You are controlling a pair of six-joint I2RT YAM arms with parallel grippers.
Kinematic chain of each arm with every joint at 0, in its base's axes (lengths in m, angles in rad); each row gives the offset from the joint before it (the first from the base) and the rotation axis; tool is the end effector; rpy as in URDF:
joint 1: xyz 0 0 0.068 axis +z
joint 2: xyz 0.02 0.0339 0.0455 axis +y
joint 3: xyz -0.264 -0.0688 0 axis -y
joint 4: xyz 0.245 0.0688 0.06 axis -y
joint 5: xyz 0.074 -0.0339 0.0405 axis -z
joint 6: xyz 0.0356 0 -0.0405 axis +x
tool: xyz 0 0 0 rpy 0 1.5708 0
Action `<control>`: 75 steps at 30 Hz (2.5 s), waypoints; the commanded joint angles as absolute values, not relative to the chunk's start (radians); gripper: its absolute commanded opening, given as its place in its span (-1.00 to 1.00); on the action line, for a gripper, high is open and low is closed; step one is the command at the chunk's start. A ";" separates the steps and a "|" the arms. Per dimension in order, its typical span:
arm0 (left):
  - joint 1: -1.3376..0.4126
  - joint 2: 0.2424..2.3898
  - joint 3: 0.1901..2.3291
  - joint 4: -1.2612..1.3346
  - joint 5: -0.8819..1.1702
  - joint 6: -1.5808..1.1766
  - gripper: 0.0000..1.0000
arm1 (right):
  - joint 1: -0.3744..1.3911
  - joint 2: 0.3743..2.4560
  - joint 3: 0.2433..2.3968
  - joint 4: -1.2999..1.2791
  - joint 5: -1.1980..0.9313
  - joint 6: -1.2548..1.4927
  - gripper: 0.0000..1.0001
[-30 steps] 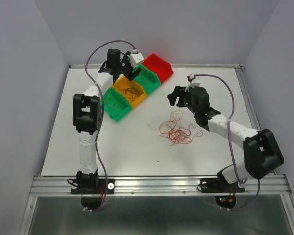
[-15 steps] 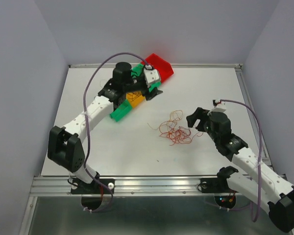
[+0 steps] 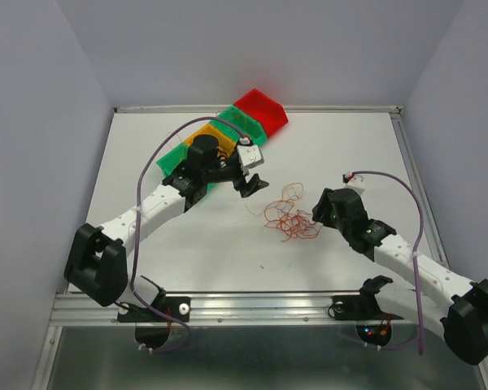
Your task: Untangle the cables
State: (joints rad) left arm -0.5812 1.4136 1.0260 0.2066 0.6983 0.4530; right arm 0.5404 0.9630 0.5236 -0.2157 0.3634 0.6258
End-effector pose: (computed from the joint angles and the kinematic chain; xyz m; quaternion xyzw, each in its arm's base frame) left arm 0.2614 -0.1991 0.3190 0.5472 0.5191 -0.3008 0.5836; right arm 0.1793 0.0928 0.2149 0.1175 0.8780 0.1041 0.4522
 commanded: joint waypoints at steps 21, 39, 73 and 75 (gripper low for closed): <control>-0.584 1.390 1.034 0.282 0.706 0.453 0.62 | 0.548 0.902 0.672 -0.035 0.212 0.486 -0.99; -0.572 1.282 0.850 0.571 0.736 0.376 0.73 | 0.549 0.968 1.218 0.067 -0.055 0.371 -0.99; -0.667 1.808 1.031 0.813 0.854 0.210 -0.19 | 0.548 1.110 1.511 0.455 -0.088 0.506 -0.99; -0.667 1.824 1.038 0.789 0.847 0.216 -0.32 | 0.548 1.129 1.560 0.459 -0.072 0.502 -0.99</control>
State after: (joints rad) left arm -0.6621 1.8095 0.9867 0.8120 0.8528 0.1650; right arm 0.5446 1.1156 1.4178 0.3054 -0.1364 0.4911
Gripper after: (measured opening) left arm 0.380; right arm 0.022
